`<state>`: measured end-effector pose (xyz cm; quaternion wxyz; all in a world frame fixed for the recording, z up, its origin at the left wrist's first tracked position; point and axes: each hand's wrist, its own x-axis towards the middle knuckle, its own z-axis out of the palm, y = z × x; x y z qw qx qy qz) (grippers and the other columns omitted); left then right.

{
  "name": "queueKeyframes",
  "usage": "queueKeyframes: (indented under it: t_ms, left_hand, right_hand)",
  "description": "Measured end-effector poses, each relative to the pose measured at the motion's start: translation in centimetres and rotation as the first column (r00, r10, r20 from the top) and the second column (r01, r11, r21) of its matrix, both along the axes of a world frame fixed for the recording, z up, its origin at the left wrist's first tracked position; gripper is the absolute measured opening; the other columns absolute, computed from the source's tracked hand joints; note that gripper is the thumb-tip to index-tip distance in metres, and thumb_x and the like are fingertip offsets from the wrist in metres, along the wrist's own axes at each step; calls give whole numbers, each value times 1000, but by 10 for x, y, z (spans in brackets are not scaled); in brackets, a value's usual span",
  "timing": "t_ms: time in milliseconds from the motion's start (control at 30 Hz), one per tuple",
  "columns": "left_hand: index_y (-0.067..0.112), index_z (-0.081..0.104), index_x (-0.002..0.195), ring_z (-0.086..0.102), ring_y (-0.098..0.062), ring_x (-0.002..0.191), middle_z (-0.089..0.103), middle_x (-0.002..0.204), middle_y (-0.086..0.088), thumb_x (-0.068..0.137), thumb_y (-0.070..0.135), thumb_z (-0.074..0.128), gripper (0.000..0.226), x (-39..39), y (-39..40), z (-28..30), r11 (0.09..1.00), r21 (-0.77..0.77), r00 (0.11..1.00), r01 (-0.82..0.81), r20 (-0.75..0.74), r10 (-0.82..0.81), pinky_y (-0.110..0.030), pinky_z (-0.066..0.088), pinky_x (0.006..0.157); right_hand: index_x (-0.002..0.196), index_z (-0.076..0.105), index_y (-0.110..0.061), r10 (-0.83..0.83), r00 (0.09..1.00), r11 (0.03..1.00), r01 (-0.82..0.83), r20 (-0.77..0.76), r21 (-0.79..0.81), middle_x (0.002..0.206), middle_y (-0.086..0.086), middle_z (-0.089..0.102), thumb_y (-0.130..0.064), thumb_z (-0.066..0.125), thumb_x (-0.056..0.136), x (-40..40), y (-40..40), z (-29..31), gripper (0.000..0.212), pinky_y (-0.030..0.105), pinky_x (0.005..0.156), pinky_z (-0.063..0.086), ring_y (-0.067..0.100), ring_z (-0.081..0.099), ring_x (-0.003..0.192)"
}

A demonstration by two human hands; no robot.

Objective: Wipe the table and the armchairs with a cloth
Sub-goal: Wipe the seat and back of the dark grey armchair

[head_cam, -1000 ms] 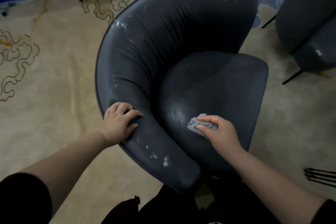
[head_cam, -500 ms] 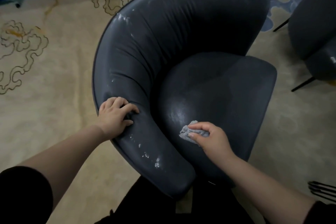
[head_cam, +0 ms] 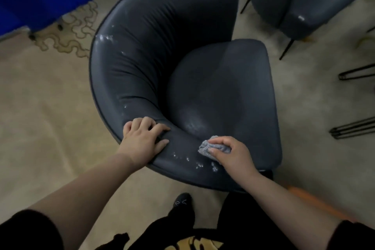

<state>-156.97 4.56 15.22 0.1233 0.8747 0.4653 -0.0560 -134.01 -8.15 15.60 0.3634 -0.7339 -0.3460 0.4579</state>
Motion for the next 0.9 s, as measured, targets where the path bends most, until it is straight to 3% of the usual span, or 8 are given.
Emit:
queueKeyframes:
  t_ms: [200, 267, 367, 433, 500, 633, 767, 900]
  left_hand:
    - [39, 54, 117, 38, -25, 103, 45, 102, 3, 86, 55, 51, 35, -3, 0, -9, 998, 60, 997, 28, 66, -32, -41, 21, 92]
    - [40, 53, 116, 34, -23, 102, 43, 102, 3, 86, 56, 48, 34, -3, 1, -12, 997, 73, 996, 36, 74, -41, -40, 18, 93]
    - [39, 55, 114, 35, -24, 102, 44, 101, 2, 86, 55, 51, 33, -3, 1, -16, 995, 98, 994, 35, 97, -44, -41, 19, 92]
    - [38, 56, 113, 35, -25, 102, 45, 100, 2, 86, 54, 53, 32, -3, 1, -18, 991, 125, 993, 41, 101, -54, -41, 19, 92]
    - [37, 56, 114, 36, -26, 102, 45, 100, 1, 86, 54, 52, 32, -4, 0, -20, 990, 132, 994, 48, 96, -61, -41, 19, 91]
    - [36, 57, 115, 38, -29, 105, 46, 103, -1, 87, 53, 51, 34, -5, 0, -15, 993, 110, 995, 45, 86, -55, -42, 19, 92]
    - [37, 56, 118, 38, -29, 109, 46, 106, -1, 88, 54, 47, 36, -4, 0, -13, 995, 83, 997, 48, 63, -53, -44, 20, 95]
    - [38, 55, 119, 37, -28, 110, 46, 107, -1, 88, 55, 46, 37, -3, 0, -13, 997, 73, 997, 40, 60, -44, -44, 20, 97]
  right_hand:
    - [95, 67, -17, 165, 915, 982, -188, 368, 25, 103, 0, 61, -12, 70, 80, -18, -13, -12, 16, 34, 93, 41, 21, 56, 99]
    - [96, 66, -15, 156, 901, 988, -141, 405, -67, 103, 5, 60, -11, 67, 82, -5, -12, -17, 15, 30, 89, 40, 22, 57, 98]
    - [92, 62, -24, 30, 921, 975, 58, 388, -215, 106, 5, 59, -18, 61, 86, 15, -13, -20, 8, 20, 73, 34, 18, 56, 95]
    - [92, 62, -30, -95, 931, 985, 138, 353, -100, 107, 1, 60, -19, 61, 86, 8, -11, -12, 13, 12, 70, 34, 8, 54, 92]
    - [100, 66, -32, -50, 956, 998, 34, 290, 59, 105, -4, 59, -18, 65, 84, -16, -6, -1, 21, 1, 77, 33, -1, 51, 93]
    - [112, 68, -32, 235, 915, 964, -264, 327, 45, 118, -12, 53, -22, 71, 82, -57, -15, 0, 32, 20, 103, 31, 10, 43, 113]
    - [114, 69, -27, 273, 901, 955, -295, 337, 16, 121, -10, 53, -14, 69, 83, -39, -22, 1, 33, 25, 106, 31, 15, 43, 119]
    - [109, 71, -21, 169, 954, 985, -172, 250, -9, 117, -6, 55, -10, 67, 85, -27, -27, 0, 27, 28, 103, 40, 12, 49, 116]
